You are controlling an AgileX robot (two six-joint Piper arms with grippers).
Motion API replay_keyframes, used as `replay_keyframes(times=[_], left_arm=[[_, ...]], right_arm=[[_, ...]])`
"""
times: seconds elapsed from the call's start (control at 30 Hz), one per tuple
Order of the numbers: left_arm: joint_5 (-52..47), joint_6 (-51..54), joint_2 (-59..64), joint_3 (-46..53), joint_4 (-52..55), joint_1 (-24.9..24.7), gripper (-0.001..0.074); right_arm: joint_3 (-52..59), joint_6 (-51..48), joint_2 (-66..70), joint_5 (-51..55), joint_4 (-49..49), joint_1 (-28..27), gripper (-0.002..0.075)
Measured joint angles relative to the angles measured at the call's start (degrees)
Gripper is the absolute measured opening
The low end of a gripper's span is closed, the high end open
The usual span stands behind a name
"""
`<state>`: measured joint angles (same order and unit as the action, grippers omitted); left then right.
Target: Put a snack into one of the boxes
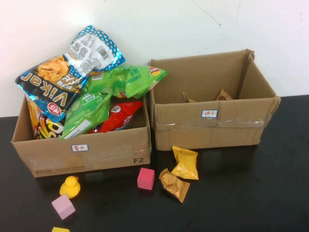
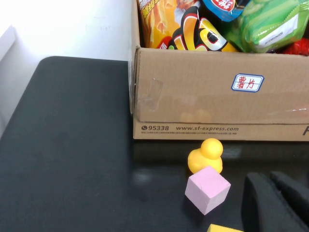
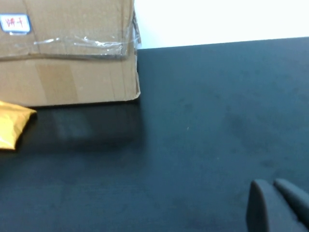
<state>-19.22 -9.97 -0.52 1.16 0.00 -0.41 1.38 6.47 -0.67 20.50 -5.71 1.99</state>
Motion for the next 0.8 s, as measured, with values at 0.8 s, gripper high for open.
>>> replay_keyframes(times=[0.8], left_arm=[[0.0, 0.1, 0.0, 0.0, 0.0, 0.0, -0.0001]], right_arm=[[0.0, -3.1, 0.0, 0.0, -0.1, -0.1, 0.0]])
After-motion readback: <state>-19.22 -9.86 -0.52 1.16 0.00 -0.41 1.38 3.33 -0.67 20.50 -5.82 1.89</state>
